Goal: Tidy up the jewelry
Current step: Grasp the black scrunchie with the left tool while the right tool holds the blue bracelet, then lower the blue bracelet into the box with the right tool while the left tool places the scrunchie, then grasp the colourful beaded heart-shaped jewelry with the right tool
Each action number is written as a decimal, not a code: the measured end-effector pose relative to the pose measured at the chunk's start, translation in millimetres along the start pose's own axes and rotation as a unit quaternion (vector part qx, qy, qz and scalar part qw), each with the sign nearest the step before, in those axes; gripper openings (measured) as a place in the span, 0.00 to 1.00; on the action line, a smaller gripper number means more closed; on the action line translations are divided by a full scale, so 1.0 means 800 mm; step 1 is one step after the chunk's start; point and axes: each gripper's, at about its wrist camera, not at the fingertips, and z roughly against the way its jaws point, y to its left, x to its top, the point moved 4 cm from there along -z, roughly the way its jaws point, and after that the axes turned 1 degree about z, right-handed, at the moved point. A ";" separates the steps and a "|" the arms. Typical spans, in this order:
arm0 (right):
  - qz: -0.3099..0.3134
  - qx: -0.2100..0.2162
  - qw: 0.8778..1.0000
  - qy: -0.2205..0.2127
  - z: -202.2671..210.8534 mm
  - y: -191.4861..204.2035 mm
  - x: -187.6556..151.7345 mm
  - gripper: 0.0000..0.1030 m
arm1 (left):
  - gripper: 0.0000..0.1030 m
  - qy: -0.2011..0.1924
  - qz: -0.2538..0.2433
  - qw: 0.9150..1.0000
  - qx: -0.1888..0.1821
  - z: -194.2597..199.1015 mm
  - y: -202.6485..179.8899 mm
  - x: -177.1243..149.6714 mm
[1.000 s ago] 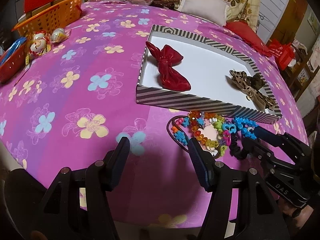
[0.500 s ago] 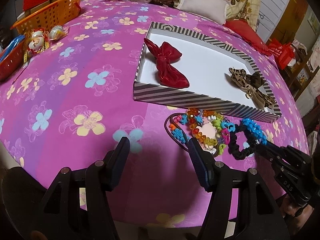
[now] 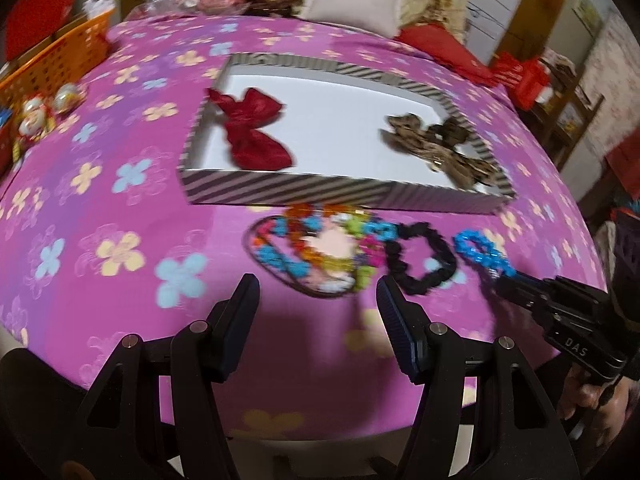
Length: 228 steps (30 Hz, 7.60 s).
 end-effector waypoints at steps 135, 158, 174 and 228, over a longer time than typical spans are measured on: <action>0.136 -0.055 0.987 -0.070 0.023 0.090 0.155 0.08 | 0.08 -0.065 -0.032 0.997 0.019 0.018 0.004 0.114; 0.074 -0.033 0.997 -0.009 -0.096 0.049 0.180 0.08 | 0.08 -0.018 -0.015 0.998 0.051 -0.073 0.020 0.145; 0.047 -0.040 0.998 -0.006 -0.109 0.008 0.163 0.46 | 0.27 0.013 -0.011 0.999 0.052 -0.108 0.011 0.141; 0.081 -0.078 0.994 0.013 -0.099 0.091 0.065 0.57 | 0.53 -0.047 0.047 0.992 0.103 0.000 0.067 0.073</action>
